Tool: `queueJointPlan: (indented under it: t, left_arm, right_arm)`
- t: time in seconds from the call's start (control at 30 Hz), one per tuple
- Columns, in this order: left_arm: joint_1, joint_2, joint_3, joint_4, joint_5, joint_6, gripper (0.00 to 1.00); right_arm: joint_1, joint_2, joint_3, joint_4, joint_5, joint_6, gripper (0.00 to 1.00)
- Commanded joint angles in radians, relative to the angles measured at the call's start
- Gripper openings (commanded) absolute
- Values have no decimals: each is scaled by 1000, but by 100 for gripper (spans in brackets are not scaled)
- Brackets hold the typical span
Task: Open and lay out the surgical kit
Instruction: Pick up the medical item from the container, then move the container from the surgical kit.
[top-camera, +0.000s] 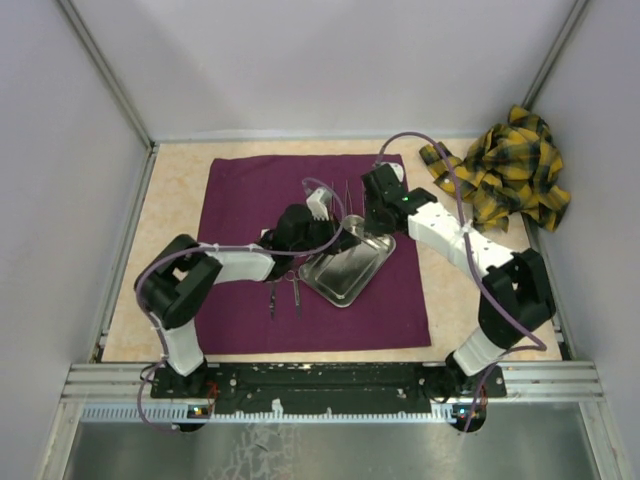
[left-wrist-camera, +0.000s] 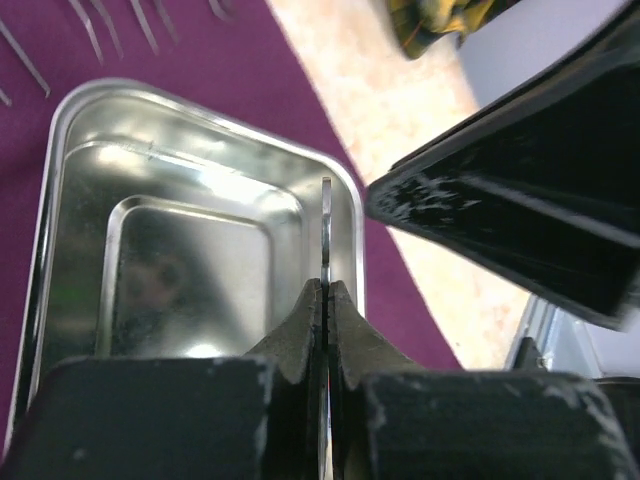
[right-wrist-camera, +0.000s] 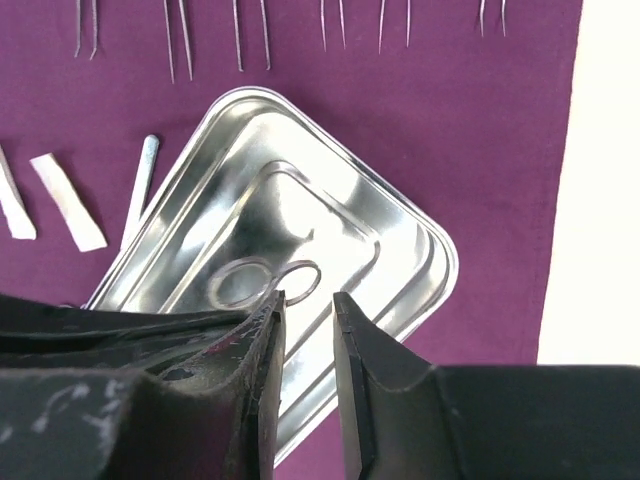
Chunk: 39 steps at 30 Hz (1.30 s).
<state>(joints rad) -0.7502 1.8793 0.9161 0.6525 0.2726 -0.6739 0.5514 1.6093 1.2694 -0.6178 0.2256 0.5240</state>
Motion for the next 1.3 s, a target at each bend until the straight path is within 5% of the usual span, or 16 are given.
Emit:
queueJointPlan:
  t: [0.0, 0.27, 0.67, 0.93, 1.27]
  left_arm:
    - [10, -166, -28, -59, -22, 32, 0]
    - [48, -488, -66, -387, -81, 91, 0]
    - [154, -861, -186, -696, -151, 84, 0]
    - [216, -953, -237, -816, -139, 65, 0]
    - [239, -976, -249, -868, -140, 63, 0]
  right_arm:
    - [-11, -102, -35, -21, -22, -5, 28]
    - [38, -134, -90, 1, -108, -2, 33]
    - [197, 24, -90, 43, -178, 29, 32]
    - [257, 106, -121, -4, -174, 47, 32]
    - [274, -11, -260, -30, -163, 80, 29]
